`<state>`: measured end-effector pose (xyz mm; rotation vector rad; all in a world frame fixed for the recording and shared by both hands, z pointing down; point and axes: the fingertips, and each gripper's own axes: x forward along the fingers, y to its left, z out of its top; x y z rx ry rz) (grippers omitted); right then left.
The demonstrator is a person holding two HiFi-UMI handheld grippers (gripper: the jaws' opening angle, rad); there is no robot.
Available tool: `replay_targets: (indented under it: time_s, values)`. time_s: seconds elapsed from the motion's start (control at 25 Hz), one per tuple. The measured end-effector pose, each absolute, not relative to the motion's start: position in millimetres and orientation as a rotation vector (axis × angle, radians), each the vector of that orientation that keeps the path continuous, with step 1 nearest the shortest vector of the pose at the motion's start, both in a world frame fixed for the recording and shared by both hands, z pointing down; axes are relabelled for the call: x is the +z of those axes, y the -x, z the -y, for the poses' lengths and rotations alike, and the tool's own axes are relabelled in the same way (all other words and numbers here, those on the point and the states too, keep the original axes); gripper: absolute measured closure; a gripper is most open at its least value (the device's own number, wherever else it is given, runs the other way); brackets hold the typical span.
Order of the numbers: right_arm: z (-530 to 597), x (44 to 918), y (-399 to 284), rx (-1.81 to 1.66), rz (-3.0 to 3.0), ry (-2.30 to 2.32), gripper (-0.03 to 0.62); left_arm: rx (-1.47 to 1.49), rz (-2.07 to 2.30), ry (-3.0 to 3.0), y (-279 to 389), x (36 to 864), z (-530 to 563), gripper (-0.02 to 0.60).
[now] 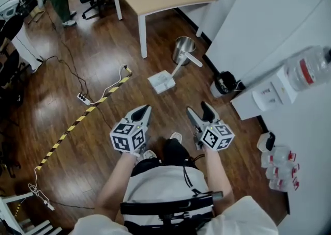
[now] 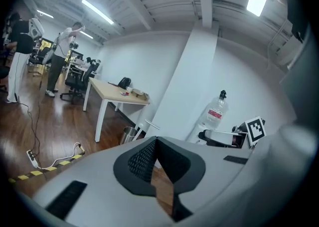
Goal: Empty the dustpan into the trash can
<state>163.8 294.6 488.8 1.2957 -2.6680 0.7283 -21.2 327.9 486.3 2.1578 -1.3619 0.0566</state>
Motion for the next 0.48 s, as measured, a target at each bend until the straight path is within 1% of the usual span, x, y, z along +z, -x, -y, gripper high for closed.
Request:
replay_targets:
  time_s: [0.2,0.28,0.48]
  values:
    - [-268.5,503.7,-141.2,0.694,2.657,-1.255,0.222,0.06,1.367,-2.136,31.9,497.8,-307.7,0.592]
    - [-254.1,511.9,-133.6,0.673,2.655,-1.263,0.258,0.058,1.356,-2.13,36.2,504.3,-297.3,0.592]
    - [-197.7,542.0,-120.8,0.629,2.631,-1.309,0.256,0.085,1.326,-2.161,38.0,517.0,-253.9,0.592]
